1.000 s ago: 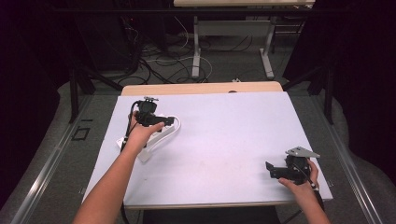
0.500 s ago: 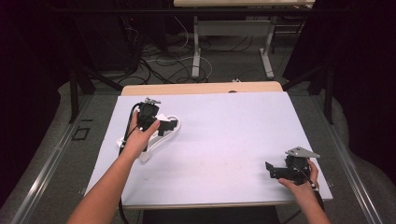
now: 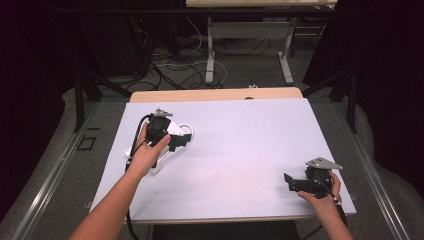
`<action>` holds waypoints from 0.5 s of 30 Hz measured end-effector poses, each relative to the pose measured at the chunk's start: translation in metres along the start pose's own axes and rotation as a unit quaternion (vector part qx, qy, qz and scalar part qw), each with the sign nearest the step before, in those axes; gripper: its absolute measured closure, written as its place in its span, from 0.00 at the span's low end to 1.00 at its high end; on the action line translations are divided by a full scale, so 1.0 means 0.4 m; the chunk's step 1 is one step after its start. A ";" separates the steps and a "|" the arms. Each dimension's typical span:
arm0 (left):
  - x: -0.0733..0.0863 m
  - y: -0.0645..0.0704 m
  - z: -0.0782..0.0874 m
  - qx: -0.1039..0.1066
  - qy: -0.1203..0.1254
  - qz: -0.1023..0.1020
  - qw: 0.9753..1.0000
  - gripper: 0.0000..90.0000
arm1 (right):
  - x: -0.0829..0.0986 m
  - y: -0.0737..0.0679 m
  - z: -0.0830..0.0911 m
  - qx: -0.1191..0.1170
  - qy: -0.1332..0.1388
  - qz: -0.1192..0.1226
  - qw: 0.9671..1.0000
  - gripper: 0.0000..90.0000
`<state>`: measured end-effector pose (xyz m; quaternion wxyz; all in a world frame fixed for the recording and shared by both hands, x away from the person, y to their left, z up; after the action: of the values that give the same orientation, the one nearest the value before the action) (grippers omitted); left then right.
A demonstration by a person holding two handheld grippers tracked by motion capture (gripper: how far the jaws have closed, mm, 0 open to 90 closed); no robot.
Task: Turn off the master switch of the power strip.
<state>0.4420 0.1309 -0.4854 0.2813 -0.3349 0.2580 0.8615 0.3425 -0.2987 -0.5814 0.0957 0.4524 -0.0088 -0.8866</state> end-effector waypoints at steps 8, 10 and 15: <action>0.016 0.029 0.016 0.017 0.005 -0.012 1.000 0.00 | 0.000 -0.002 0.004 -0.003 -0.002 0.002 1.000 0.00; 0.020 0.035 0.020 0.020 0.004 -0.013 1.000 0.00 | -0.001 -0.002 0.003 0.000 0.001 0.004 1.000 0.00; 0.031 0.055 0.030 0.024 0.009 -0.019 0.999 0.00 | 0.000 -0.005 0.006 -0.002 -0.003 0.006 1.000 0.00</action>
<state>0.4147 0.1270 -0.4812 0.3037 -0.3408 0.2748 0.8462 0.3403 -0.2968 -0.5802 0.1022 0.4494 -0.0099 -0.8874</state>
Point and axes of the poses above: each handheld gripper's, and its own axes: z roughly backward along the jaws, x roughly out of its underside, y roughly to its right, the point moved 5 cm from there along -z, roughly forward along the jaws, and after that the axes turned 12 degrees about x, right-handed, at the moved point
